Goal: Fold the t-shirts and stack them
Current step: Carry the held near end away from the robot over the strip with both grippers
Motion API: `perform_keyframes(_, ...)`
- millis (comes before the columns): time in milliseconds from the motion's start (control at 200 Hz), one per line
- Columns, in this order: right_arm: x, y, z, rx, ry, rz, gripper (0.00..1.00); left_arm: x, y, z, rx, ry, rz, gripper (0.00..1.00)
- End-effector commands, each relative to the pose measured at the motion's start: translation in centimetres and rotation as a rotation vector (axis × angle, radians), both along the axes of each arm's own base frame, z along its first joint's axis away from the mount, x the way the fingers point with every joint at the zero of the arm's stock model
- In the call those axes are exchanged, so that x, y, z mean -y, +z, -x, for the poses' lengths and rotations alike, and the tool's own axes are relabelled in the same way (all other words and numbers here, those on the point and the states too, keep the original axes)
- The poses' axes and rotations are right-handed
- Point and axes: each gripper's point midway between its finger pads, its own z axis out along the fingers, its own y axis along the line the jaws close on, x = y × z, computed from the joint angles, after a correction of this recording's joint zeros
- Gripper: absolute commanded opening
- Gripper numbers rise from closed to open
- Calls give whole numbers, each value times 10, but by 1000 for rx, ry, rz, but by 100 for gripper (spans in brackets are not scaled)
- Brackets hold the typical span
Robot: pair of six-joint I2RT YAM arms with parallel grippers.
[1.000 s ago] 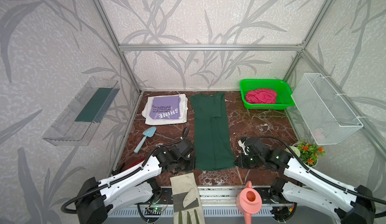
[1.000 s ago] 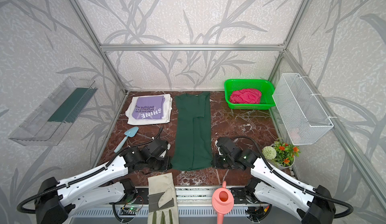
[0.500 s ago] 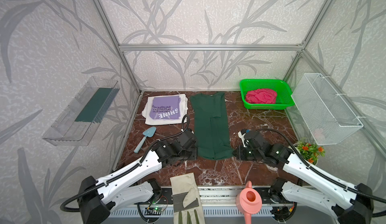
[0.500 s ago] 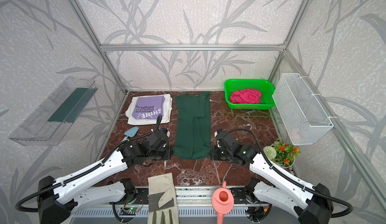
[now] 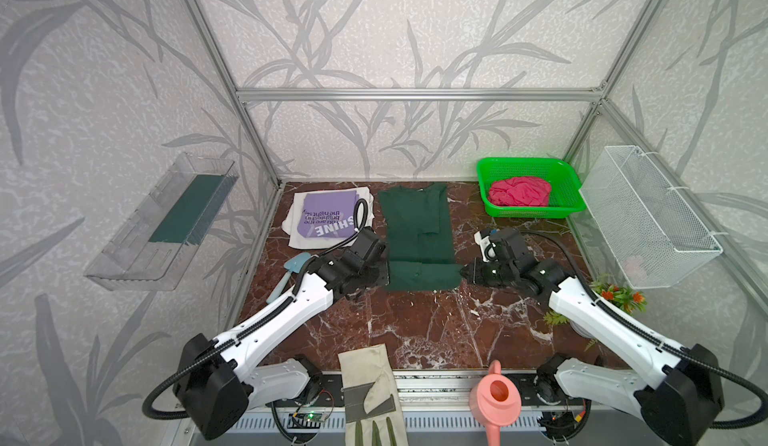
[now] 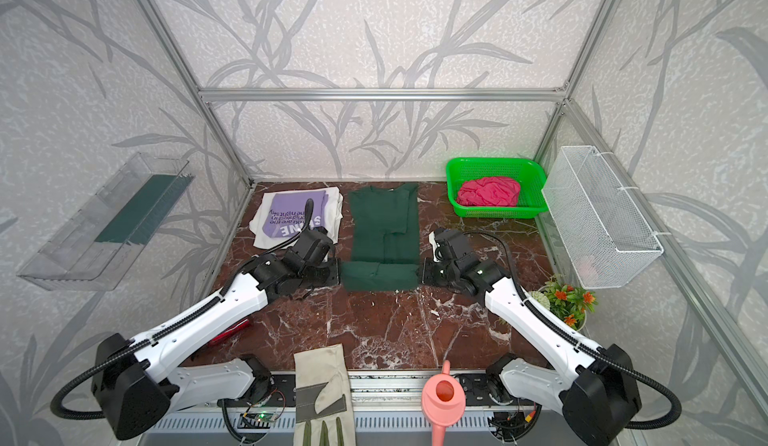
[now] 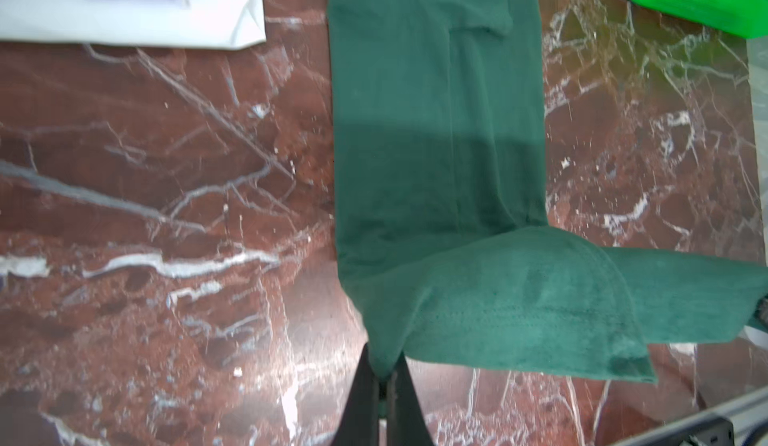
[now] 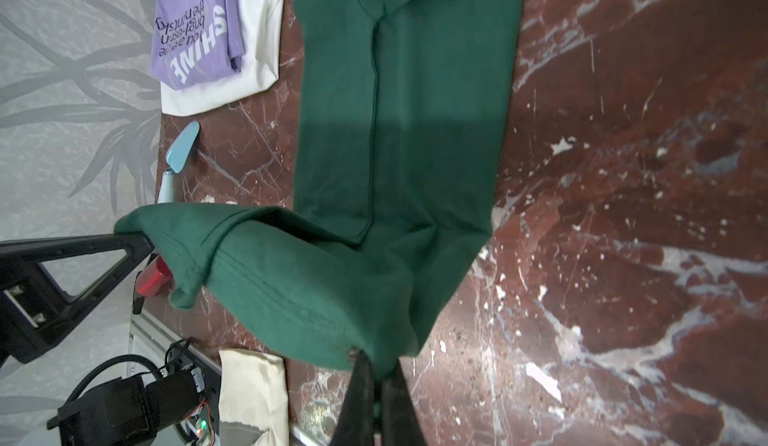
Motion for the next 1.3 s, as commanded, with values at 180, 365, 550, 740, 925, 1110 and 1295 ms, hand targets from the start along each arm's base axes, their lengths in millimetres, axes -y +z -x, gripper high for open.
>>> perform_keyframes(180, 0, 2, -50, 46, 18, -6, 0, 3, 13, -62, 41, -18, -3, 0)
perform_keyframes(365, 8, -12, -78, 28, 6, 29, 0, 15, -7, -96, -47, -52, 4, 0)
perform_keyframes(550, 11, -33, -104, -10, 5, 26, 0, 21, -22, -126, -73, -50, -5, 0)
perform_keyframes(740, 3, -59, -130, -67, 33, 17, 0, 20, -41, -150, -109, -38, -2, 0)
perform_keyframes(925, -3, -79, -151, -102, 46, 9, 0, 13, -61, -167, -140, -18, 1, 0)
perform_keyframes(1110, -1, -94, -166, -117, 41, 13, 0, 13, -80, -181, -171, -30, 16, 0)
perform_keyframes(1295, -4, -90, -175, -92, 67, 1, 12, 17, -74, -191, -130, -66, 29, 13)
